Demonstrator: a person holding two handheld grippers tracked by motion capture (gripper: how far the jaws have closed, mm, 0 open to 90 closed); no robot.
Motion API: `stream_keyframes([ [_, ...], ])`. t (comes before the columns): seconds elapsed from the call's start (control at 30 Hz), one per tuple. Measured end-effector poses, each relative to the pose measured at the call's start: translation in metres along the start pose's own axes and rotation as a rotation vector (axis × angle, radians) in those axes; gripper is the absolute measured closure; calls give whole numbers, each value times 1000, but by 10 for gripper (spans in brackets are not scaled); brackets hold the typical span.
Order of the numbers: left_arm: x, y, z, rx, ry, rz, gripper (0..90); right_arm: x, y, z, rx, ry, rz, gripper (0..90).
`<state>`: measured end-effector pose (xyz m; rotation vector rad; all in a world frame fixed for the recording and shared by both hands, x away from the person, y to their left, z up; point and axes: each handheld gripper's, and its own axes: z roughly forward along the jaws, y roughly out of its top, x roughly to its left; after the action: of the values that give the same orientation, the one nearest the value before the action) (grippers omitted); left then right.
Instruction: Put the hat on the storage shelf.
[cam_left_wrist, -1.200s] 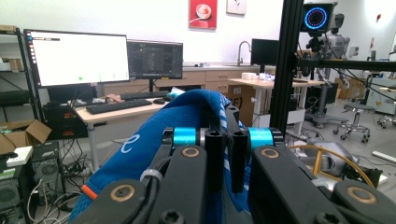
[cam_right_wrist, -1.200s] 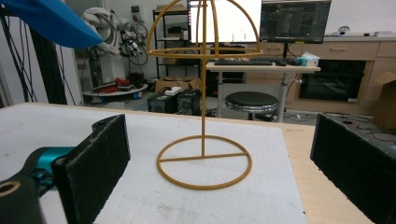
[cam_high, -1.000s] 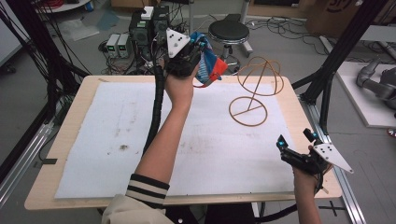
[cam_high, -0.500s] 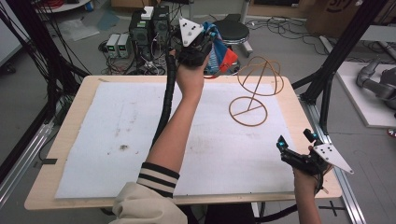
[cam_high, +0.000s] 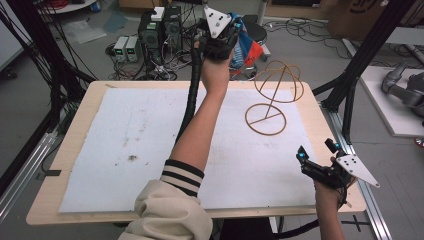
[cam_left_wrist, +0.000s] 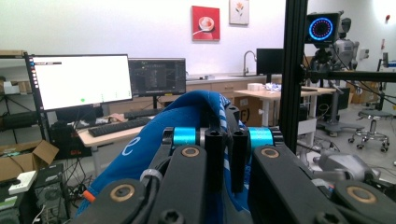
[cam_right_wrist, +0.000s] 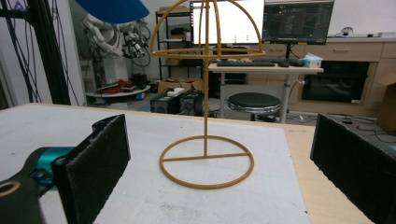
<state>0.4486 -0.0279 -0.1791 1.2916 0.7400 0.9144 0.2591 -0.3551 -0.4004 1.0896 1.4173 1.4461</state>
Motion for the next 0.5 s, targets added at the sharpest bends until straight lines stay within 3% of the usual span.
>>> stream_keyframes([
  [0.5, -19, 3, 27, -23, -13, 1, 889, 4, 2, -7, -2, 12, -2, 44],
])
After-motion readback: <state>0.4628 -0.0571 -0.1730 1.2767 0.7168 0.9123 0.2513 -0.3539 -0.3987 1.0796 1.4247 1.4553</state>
